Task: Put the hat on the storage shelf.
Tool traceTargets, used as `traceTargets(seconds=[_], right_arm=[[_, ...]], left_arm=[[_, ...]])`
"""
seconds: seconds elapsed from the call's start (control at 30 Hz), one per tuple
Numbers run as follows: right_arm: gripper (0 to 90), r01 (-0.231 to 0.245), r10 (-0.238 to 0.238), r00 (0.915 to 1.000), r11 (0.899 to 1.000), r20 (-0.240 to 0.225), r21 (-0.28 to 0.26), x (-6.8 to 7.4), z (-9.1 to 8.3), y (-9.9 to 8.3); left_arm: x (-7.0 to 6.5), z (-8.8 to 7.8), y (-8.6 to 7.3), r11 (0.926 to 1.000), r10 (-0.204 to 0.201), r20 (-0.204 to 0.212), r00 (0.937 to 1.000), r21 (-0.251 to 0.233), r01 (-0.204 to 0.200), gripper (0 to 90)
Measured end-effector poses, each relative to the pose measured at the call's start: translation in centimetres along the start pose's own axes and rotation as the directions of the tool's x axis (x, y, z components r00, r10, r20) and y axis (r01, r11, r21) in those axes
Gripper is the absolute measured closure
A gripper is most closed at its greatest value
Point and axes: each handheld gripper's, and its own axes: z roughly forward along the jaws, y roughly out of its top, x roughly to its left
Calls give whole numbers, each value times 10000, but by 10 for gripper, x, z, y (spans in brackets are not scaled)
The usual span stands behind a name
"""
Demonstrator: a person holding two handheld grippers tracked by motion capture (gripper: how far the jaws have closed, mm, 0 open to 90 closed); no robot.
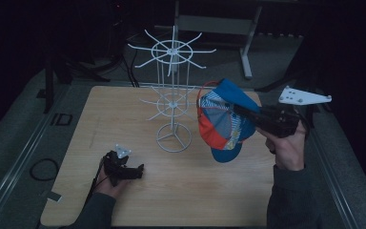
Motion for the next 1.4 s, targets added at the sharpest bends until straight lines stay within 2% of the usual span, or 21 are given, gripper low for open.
traceTargets(seconds=[0.47,0.93,1.03,1.23,1.4], right_arm=[[879,109,-111,9999,9991,-51,-412,1,-4,14],[879,166,-175,9998,9923,-67,-1230,0,-12,36],[879,165,-196,9996,9897,-205,-1419,3,-12,40],[878,267,-311,9989,9923,-347,-1209,7,6,43],[878,170,-205,9985,9974,-502,-704,8,28,37]], left_arm=[[0,0,0,10000,2,13,10000,-3,-2,1],[0,0,0,10000,-19,9,10000,-17,19,1],[0,0,0,10000,-18,2,10000,-14,18,1],[0,0,0,10000,-19,1,10000,-15,19,1],[0,0,0,10000,-11,3,10000,-9,11,1]])
